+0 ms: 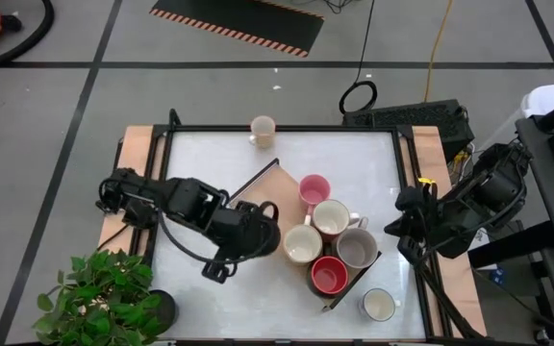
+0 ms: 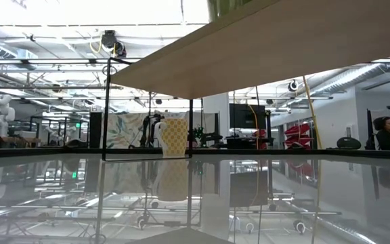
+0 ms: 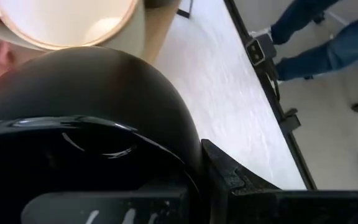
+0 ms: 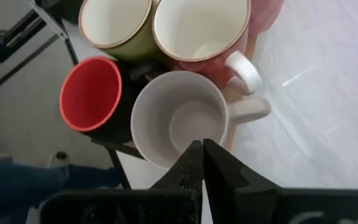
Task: Place coffee mugs
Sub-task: Put the black mug on the shelf
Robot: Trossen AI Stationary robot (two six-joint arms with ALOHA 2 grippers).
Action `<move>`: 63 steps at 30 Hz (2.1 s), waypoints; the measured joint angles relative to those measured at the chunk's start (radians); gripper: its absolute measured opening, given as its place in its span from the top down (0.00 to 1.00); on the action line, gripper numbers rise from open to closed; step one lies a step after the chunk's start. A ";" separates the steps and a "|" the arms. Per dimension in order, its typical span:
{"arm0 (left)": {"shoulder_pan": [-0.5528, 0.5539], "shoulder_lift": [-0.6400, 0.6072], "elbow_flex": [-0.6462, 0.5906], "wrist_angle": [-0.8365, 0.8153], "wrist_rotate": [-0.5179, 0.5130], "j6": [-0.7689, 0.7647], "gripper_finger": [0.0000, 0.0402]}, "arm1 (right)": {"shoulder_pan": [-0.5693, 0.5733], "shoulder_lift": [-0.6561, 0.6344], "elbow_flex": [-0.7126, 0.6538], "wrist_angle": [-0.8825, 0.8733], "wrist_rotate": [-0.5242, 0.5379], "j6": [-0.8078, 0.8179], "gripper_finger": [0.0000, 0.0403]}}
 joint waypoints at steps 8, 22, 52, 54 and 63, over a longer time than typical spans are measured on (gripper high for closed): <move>0.034 0.054 0.000 -0.014 -0.024 0.034 0.96 | 0.000 0.000 0.000 -0.001 -0.052 -0.050 1.00; 0.110 0.132 0.000 -0.006 -0.023 0.137 0.91 | 0.000 -0.002 0.000 -0.001 -0.099 -0.043 1.00; 0.124 0.173 0.000 0.003 -0.059 0.123 0.71 | 0.000 -0.002 0.000 -0.010 -0.102 -0.092 1.00; 0.124 0.173 0.000 0.016 -0.059 0.122 0.67 | 0.000 -0.003 0.000 -0.010 -0.102 -0.092 1.00; 0.124 0.163 0.000 0.050 -0.059 0.063 0.50 | 0.000 -0.011 0.000 -0.010 -0.102 -0.092 1.00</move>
